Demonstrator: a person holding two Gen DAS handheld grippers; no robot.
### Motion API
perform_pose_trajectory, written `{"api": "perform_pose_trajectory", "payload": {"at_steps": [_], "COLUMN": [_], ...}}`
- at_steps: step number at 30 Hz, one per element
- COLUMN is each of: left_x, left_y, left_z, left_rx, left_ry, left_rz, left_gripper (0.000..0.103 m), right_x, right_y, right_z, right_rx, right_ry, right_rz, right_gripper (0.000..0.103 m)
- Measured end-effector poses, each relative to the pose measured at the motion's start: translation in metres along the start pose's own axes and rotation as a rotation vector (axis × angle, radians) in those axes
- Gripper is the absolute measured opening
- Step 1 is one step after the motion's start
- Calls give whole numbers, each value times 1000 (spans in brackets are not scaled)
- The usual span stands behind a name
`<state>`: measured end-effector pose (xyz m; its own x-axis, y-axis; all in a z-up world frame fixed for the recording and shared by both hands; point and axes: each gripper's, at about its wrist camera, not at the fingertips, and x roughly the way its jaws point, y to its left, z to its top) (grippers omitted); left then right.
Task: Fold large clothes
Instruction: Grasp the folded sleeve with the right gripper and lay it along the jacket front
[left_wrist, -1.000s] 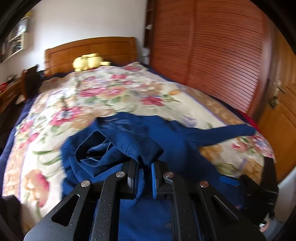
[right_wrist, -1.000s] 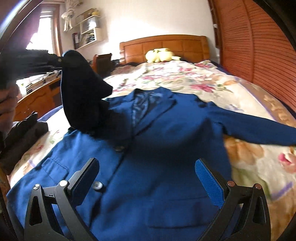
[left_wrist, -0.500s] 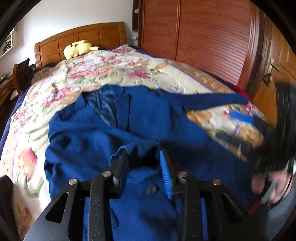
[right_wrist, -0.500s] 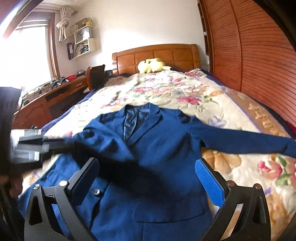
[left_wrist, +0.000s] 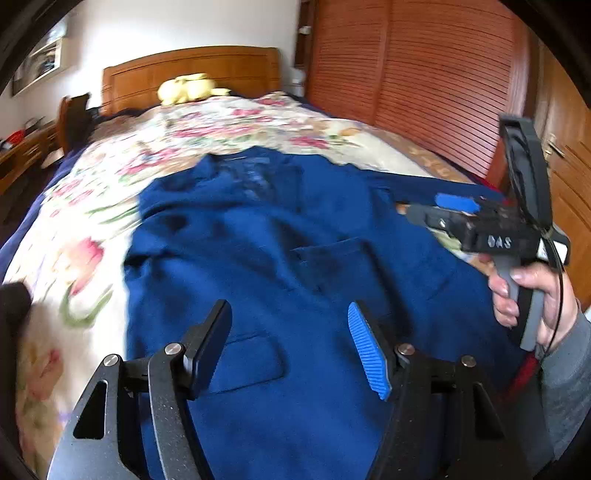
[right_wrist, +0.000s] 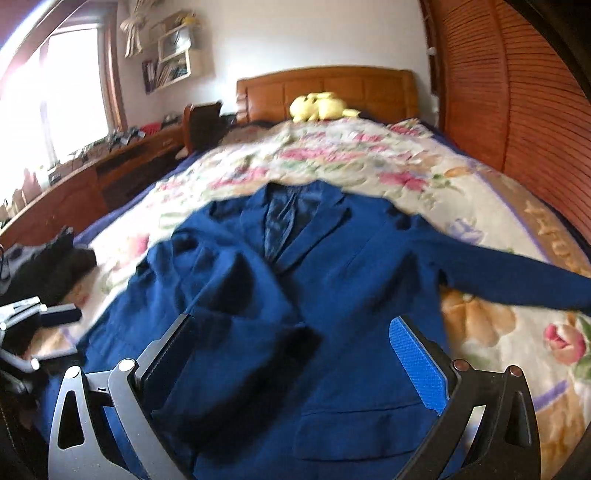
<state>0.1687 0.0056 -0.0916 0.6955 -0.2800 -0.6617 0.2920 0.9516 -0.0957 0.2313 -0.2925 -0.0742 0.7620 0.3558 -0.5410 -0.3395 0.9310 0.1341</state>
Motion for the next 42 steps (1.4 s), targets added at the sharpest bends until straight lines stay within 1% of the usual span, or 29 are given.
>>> {"api": "perform_pose_trajectory", "payload": {"at_steps": [5,11,13,17,20,21,22,23,25,26,28,29,32,35,42], "left_x": [-7,-10,-9,-10,-9,-9,-9,-8,-7,-6,-4,-4,-3,-1,1], "left_y": [21,40,43,46,46,46,46,47,46,46,44,43,41,38,22], "left_z": [-12,-17,-18,-20,-20,-20,-20,-20,-21,-20,-20,-19,-18,-15,-3], "left_rx": [-16,-54,-61,-63,-61,-61,-62,-62,-58,-57,-56,-55,-55,-54,-42], "left_ry": [-25,-29,-28,-33,-31,-31,-30,-29,-25,-23,-23,-23,-24,-25,-45], "left_rz": [63,77,77,84,86,86,86,86,86,87,85,85,82,78,47], "left_gripper": [66,66,66,66,66,66,66,66,66,66,66,66,66,66,66], "right_x": [20,41,47,48,52,52,53,55,56,57,55,51,48,34,-15], "right_y": [19,42,51,56,57,56,56,55,53,51,52,51,49,36,5], "right_z": [-6,-16,-20,-25,-28,-29,-29,-29,-29,-28,-28,-29,-26,-22,-15], "right_rx": [-56,-146,-170,-210,-227,-232,-239,-246,-256,-259,-264,-264,-238,-192,-76], "right_ry": [51,111,128,156,168,172,177,182,193,195,194,195,172,132,-17], "right_rz": [50,130,153,159,156,155,152,148,143,142,128,125,129,126,98], "right_gripper": [103,98,95,91,86,79,70,65,48,44,28,25,22,21,18]}}
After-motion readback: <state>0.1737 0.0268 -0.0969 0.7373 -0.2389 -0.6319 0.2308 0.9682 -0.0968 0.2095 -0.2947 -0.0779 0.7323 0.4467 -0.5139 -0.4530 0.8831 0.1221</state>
